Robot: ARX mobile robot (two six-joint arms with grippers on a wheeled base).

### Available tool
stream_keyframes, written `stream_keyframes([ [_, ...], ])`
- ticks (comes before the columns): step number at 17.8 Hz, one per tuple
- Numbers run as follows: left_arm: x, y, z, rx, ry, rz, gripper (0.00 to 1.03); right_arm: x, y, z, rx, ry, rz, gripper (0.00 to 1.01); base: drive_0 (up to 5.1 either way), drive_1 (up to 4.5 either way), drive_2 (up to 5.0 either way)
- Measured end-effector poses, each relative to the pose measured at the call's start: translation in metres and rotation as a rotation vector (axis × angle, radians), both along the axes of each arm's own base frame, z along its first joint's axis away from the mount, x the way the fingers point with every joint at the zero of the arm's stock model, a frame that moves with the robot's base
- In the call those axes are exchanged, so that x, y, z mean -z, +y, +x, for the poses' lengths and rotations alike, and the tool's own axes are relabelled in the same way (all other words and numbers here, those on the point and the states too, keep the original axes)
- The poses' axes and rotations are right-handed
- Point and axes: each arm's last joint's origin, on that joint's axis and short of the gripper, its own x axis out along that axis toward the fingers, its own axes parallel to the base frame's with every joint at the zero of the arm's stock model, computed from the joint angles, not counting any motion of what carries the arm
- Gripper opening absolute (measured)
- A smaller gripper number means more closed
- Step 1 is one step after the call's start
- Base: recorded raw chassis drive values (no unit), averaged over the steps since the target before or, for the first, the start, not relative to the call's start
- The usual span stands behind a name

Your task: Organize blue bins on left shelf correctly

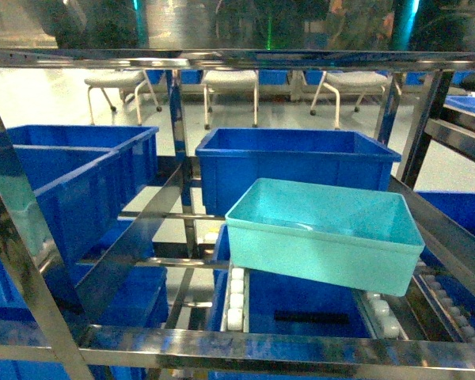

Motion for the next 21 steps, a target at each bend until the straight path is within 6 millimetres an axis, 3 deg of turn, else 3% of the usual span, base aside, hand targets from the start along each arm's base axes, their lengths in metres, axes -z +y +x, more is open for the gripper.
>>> stream_keyframes([
  [7, -0.018, 0.025, -0.035, 0.004, -0.011, -0.003, 0.02, -0.030, 0.000, -0.028, 0.000, -0.060, 0.000, 0.02, 0.0, 0.00, 0.0],
  [10, -0.021, 0.025, -0.044, 0.009, -0.020, -0.003, 0.02, -0.035, 0.000, -0.041, 0.000, -0.052, 0.000, 0.02, 0.0, 0.00, 0.0],
  [21, -0.025, 0.025, -0.065, 0.009, -0.036, -0.003, 0.02, -0.037, 0.000, -0.061, 0.000, -0.053, 0.000, 0.02, 0.0, 0.00, 0.0],
])
